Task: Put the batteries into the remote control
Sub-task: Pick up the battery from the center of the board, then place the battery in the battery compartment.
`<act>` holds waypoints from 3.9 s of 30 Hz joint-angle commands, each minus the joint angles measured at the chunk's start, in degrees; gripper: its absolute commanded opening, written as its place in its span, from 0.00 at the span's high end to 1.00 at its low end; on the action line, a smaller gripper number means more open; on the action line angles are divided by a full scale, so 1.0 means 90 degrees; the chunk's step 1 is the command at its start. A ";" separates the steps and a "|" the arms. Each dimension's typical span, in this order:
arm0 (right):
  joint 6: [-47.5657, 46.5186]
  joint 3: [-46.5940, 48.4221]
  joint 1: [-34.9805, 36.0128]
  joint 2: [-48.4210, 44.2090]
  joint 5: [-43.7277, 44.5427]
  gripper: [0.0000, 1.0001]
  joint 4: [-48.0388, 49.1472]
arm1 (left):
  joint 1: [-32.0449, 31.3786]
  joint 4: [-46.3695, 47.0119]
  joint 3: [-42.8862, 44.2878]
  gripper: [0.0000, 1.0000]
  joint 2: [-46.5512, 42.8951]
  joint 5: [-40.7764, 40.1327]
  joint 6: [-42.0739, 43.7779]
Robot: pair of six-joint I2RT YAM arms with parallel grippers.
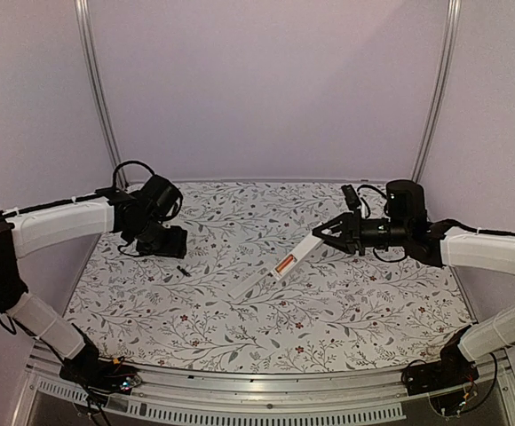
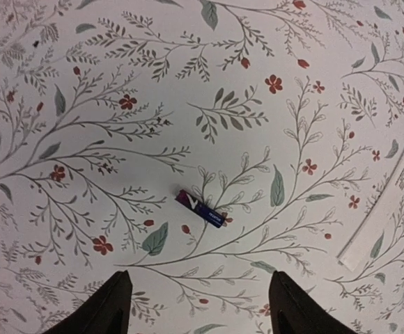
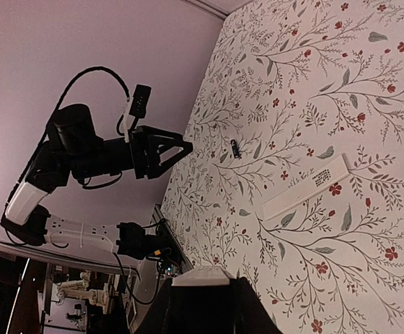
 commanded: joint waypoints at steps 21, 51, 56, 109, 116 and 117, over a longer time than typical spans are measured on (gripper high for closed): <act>-0.0227 -0.0060 -0.0176 0.0149 -0.0162 1.00 0.0051 | -0.0282 0.0165 0.0393 0.49 0.1949 -0.0744 -0.2504; -0.0267 0.0013 -0.0221 0.0422 -0.0279 1.00 0.0050 | -0.0391 0.0526 0.0288 0.96 0.2728 -0.0544 -0.2047; -0.0208 -0.0026 -0.0217 0.0497 -0.0279 1.00 0.0095 | -0.0768 0.0879 0.0038 1.00 0.2165 -0.0467 -0.1339; 0.1961 -0.0562 0.1294 0.2132 0.0130 1.00 0.4034 | -0.3183 -0.1430 0.2167 1.00 0.1144 0.2042 0.1338; 0.1985 -0.0580 0.1303 0.2136 0.0112 1.00 0.4087 | -0.3173 -0.1419 0.2186 1.00 0.1179 0.1834 0.1276; 0.1984 -0.0579 0.1302 0.2139 0.0111 1.00 0.4097 | -0.3173 -0.1423 0.2194 1.00 0.1186 0.1779 0.1261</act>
